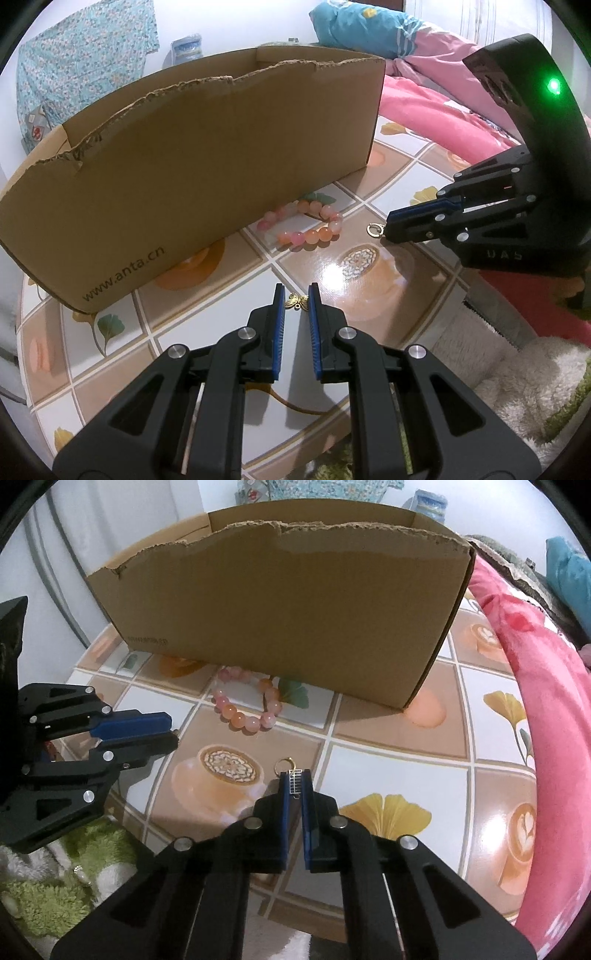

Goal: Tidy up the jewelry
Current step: 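Carry both held pieces over the box and open both grippers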

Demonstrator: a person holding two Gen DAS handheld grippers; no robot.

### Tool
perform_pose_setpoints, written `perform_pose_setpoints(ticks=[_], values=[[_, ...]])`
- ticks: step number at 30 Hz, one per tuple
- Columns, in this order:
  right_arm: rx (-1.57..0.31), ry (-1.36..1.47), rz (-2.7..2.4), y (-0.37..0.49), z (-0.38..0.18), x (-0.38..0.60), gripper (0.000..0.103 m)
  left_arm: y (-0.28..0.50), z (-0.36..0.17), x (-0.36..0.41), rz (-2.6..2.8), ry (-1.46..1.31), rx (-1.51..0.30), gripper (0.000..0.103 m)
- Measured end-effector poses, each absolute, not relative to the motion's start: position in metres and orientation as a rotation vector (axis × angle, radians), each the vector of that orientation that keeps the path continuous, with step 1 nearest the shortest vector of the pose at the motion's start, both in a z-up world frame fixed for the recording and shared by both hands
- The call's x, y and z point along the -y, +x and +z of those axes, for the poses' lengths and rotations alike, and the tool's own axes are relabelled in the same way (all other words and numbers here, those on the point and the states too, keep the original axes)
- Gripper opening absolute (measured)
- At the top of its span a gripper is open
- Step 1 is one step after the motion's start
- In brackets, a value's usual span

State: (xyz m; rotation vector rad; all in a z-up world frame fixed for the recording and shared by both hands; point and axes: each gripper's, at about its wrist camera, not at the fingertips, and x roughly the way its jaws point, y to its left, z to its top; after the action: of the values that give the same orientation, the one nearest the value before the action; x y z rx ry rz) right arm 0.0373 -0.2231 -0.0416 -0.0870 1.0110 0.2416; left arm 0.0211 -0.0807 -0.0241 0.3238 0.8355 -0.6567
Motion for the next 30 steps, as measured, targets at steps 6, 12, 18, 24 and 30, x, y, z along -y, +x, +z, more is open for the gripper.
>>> perform_pose_setpoints(ticks=[6,12,18,24,30], values=[[-1.012,-0.048,0.234,0.035,-0.037,0.227,0.005,0.02,-0.023,0.078,-0.66,0.317,-0.829,0.011],[-0.991,-0.026,0.225,0.032,-0.028,0.233,0.005,0.02,-0.023,0.075,-0.66,0.313,-0.827,0.011],[-0.954,0.022,0.228,0.03,-0.015,0.243,0.005,0.018,-0.019,0.072,-0.654,0.303,-0.812,0.011],[-0.878,0.051,0.24,0.028,0.011,0.237,0.005,0.012,0.0,0.067,-0.654,0.295,-0.764,0.011],[-0.757,0.087,0.275,0.028,0.051,0.235,0.005,0.006,0.044,0.064,-0.668,0.306,-0.653,0.012]])
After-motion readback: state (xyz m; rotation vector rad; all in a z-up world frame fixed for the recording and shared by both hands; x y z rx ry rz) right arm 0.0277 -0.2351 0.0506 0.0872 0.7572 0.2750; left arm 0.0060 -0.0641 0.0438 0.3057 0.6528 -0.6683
